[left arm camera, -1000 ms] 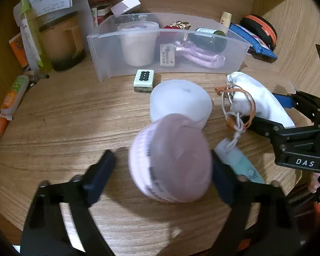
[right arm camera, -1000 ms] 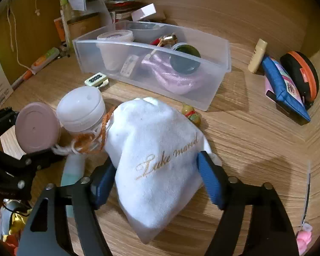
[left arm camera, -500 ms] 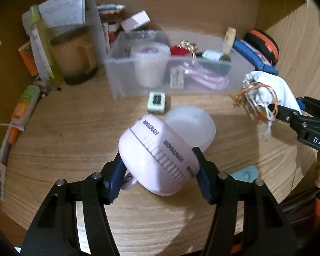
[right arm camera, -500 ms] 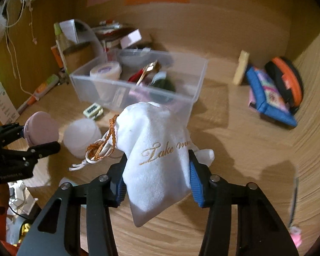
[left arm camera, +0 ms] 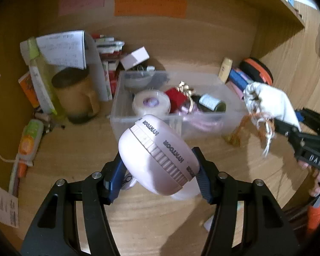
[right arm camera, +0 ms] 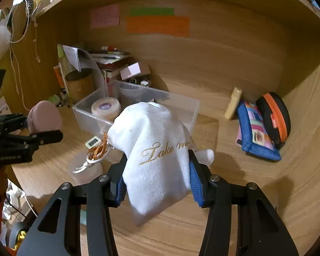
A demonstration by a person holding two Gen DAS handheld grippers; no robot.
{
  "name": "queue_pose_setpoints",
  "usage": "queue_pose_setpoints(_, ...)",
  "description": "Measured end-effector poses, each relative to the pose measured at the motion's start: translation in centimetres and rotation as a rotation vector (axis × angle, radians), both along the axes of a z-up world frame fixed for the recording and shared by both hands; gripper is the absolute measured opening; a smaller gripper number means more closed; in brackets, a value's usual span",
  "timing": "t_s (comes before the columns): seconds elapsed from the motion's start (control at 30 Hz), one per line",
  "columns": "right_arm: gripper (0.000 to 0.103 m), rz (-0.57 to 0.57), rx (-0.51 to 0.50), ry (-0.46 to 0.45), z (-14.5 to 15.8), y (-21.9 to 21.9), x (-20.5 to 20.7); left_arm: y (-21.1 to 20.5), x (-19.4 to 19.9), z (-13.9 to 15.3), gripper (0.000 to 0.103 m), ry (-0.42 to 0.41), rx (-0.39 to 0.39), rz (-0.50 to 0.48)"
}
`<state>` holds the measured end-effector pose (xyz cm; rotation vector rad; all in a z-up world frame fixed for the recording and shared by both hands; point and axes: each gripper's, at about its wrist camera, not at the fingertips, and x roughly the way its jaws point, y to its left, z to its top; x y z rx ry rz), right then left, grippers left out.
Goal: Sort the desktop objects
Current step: 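Carry the pouch and pink compact into the clear box and open both tools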
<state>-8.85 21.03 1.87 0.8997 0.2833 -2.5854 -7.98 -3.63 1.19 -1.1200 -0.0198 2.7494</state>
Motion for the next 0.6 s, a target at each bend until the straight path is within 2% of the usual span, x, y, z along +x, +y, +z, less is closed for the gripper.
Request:
queue_pose_setpoints(0.3,0.045,0.022,0.013,0.027,0.6,-1.6,-2.9,0.0,-3.4,1.9,0.059,0.025,0.012,-0.008)
queue_pose_setpoints(0.6,0.045,0.039,0.009,0.002,-0.1,-3.0,-7.2,0.4,-8.0,1.7,0.059,0.008,0.012,-0.015)
